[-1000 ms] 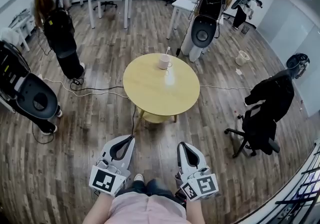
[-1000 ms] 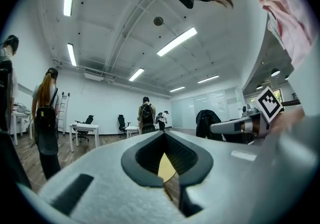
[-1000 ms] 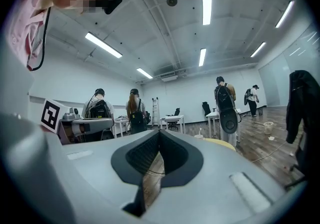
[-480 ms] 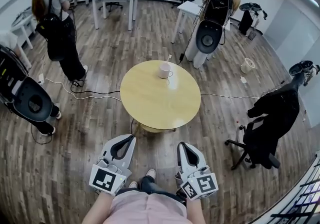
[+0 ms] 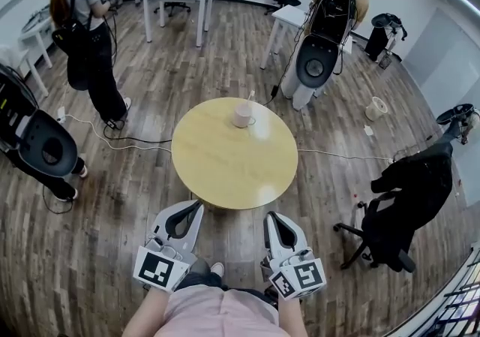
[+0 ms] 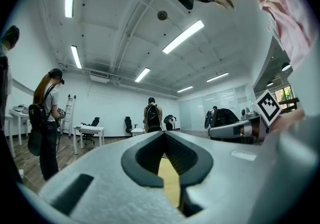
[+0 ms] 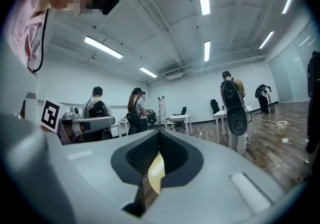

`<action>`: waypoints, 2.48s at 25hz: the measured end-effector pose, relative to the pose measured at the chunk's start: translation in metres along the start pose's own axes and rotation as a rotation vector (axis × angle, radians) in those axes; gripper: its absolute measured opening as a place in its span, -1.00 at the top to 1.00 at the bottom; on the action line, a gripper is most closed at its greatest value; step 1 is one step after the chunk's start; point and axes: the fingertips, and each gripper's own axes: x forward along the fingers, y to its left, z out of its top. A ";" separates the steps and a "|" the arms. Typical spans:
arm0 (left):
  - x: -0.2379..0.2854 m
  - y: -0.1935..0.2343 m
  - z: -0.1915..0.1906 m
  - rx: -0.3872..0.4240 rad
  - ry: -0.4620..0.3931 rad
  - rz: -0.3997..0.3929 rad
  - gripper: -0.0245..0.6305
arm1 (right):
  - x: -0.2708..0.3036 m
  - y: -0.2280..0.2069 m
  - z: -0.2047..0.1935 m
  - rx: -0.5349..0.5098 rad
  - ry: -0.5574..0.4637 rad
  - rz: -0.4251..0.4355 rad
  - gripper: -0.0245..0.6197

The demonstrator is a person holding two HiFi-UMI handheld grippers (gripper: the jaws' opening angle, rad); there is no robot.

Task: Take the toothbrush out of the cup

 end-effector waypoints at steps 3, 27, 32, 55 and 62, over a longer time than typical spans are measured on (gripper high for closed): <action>0.014 0.005 -0.006 -0.006 0.017 0.001 0.93 | 0.011 -0.010 0.001 0.006 0.001 0.002 0.91; 0.148 0.121 -0.029 -0.033 0.044 -0.065 0.94 | 0.169 -0.080 0.020 0.021 -0.005 -0.062 0.91; 0.182 0.133 -0.045 -0.047 0.084 -0.033 0.94 | 0.198 -0.113 0.015 0.035 0.034 -0.041 0.91; 0.325 0.185 -0.100 -0.099 0.135 0.048 0.94 | 0.343 -0.256 -0.018 0.033 0.126 0.019 0.91; 0.362 0.213 -0.132 -0.141 0.161 0.039 0.94 | 0.409 -0.285 -0.068 0.123 0.201 0.045 0.91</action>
